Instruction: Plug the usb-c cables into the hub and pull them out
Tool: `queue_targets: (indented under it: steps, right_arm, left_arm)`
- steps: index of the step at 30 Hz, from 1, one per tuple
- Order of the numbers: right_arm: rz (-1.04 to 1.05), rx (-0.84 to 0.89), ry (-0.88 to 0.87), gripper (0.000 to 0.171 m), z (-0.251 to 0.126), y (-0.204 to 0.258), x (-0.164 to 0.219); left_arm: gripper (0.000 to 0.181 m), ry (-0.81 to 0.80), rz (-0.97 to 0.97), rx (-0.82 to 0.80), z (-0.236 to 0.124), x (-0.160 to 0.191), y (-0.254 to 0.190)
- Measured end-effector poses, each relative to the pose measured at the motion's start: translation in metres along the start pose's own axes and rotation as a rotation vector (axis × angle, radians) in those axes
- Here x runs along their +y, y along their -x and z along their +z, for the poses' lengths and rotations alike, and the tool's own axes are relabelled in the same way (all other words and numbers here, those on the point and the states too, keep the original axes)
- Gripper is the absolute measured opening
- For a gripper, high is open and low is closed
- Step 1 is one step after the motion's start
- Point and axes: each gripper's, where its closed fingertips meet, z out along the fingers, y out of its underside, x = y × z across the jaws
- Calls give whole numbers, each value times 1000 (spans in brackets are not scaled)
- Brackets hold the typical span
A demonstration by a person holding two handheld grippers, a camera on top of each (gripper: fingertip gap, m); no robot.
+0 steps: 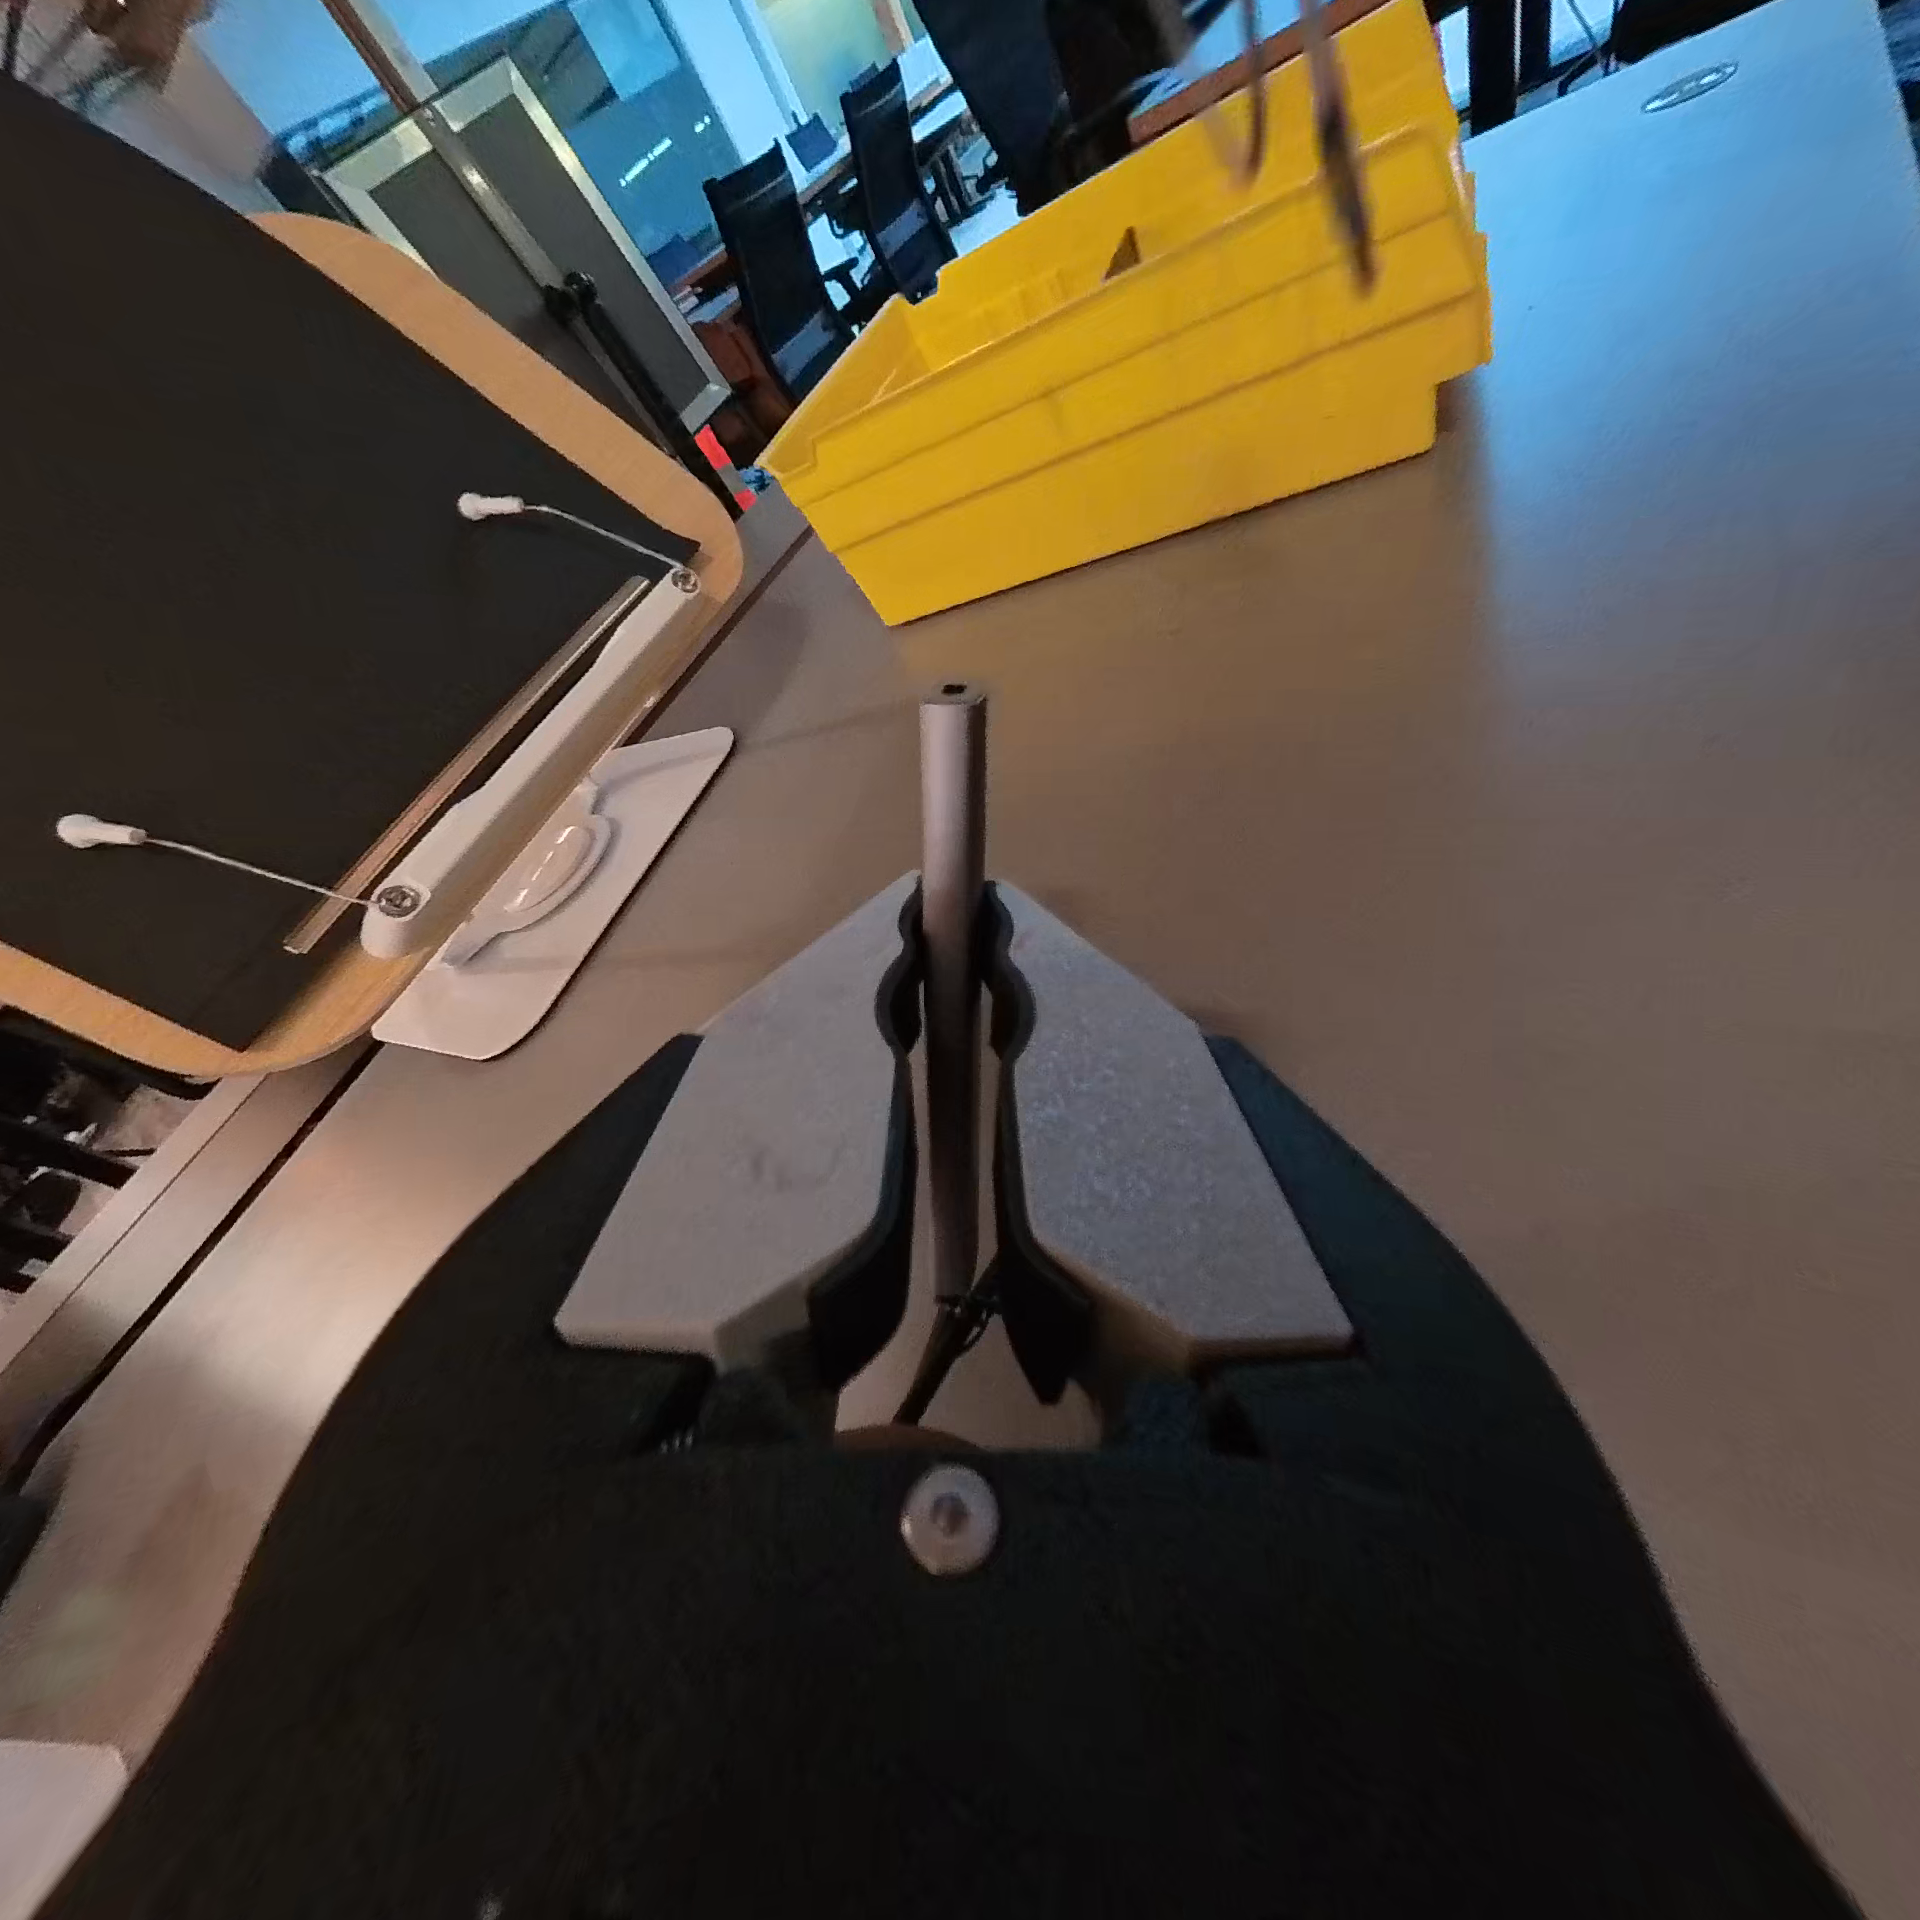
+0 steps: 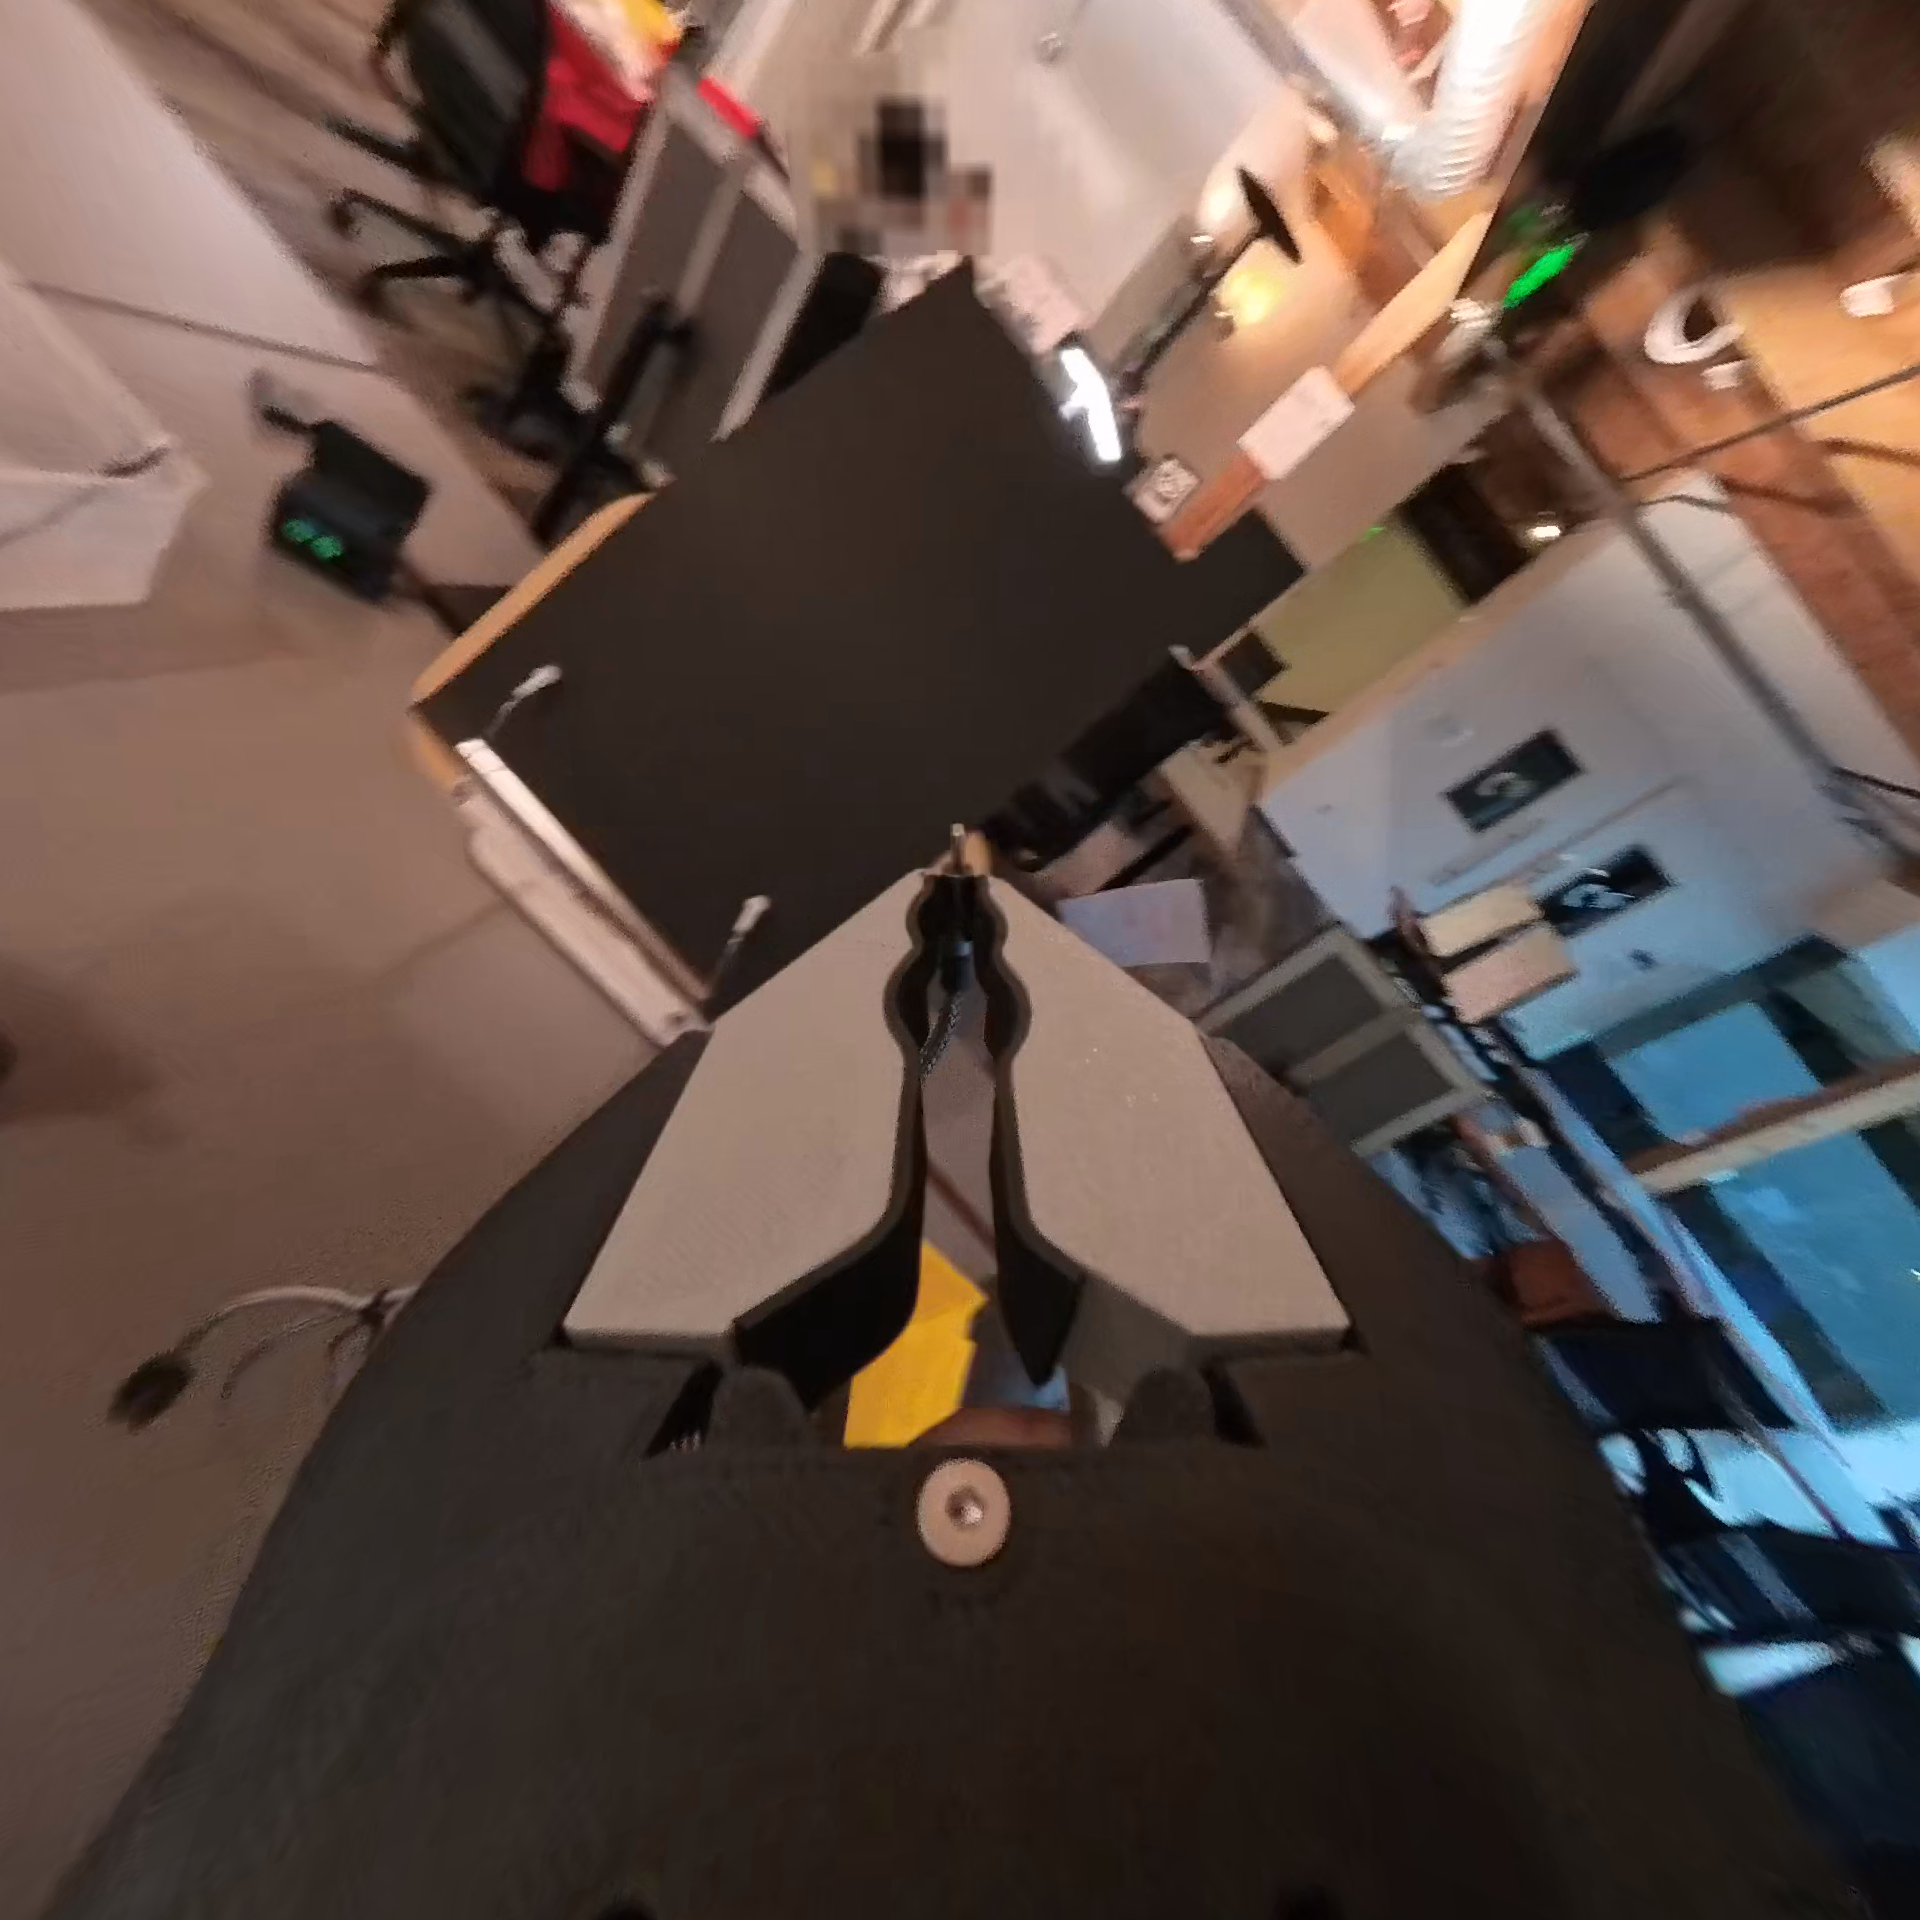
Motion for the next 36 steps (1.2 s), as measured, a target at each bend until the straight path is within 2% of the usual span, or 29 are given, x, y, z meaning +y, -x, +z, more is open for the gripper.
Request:
queue_targets:
  steps: [1,5,10,18,27,31,36]
  right_arm:
    - [-2,49,-1,2,-5,-17,-6]
    - [4,178,55,3,-16,-72,-9]
    - [24,232,161,3,-13,-99,30]
    - [108,159,311,3,3,-81,124]
    - [142,78,400,3,10,-55,180]
    - [158,131,365,3,-1,-67,178]
    - [307,286,81,3,-44,-116,126]
  left_arm:
    - [6,1,-5,-4,0,1,1]
    - [6,9,-14,-12,0,4,4]
    - [6,5,-10,-14,0,2,4]
    - [6,2,-8,-4,1,1,1]
    - [5,7,3,-1,3,1,-1]
    - [6,12,-2,-3,3,3,-1]
    - [6,14,0,-4,5,4,-1]
